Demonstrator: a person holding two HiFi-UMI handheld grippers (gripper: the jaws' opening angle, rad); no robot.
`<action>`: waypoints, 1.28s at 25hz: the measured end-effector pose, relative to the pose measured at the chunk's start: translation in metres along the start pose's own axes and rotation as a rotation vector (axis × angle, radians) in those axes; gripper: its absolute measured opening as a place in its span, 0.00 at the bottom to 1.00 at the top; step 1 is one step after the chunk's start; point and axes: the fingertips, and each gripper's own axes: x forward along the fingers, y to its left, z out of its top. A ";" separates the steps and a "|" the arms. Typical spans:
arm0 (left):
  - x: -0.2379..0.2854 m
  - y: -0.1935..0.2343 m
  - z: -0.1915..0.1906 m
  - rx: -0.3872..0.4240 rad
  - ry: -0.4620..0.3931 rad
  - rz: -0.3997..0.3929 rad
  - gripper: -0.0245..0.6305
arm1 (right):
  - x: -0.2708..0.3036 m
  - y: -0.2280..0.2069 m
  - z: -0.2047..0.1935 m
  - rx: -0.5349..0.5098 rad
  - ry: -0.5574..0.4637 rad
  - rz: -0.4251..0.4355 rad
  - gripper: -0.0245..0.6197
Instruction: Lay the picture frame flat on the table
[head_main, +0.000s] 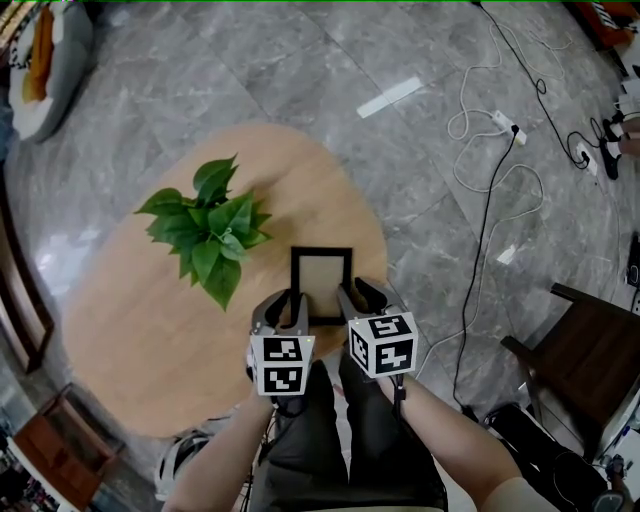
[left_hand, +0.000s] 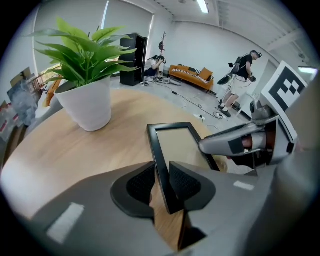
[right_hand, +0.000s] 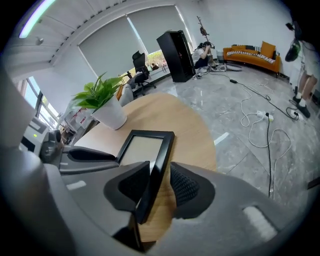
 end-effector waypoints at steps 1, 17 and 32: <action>-0.002 0.002 -0.001 0.003 0.006 0.008 0.22 | -0.001 0.000 0.000 -0.023 0.005 -0.008 0.24; -0.123 0.010 0.075 0.023 -0.135 0.067 0.11 | -0.112 0.042 0.066 -0.095 -0.095 -0.012 0.11; -0.272 -0.018 0.173 0.188 -0.374 0.099 0.07 | -0.267 0.126 0.175 -0.241 -0.348 0.015 0.05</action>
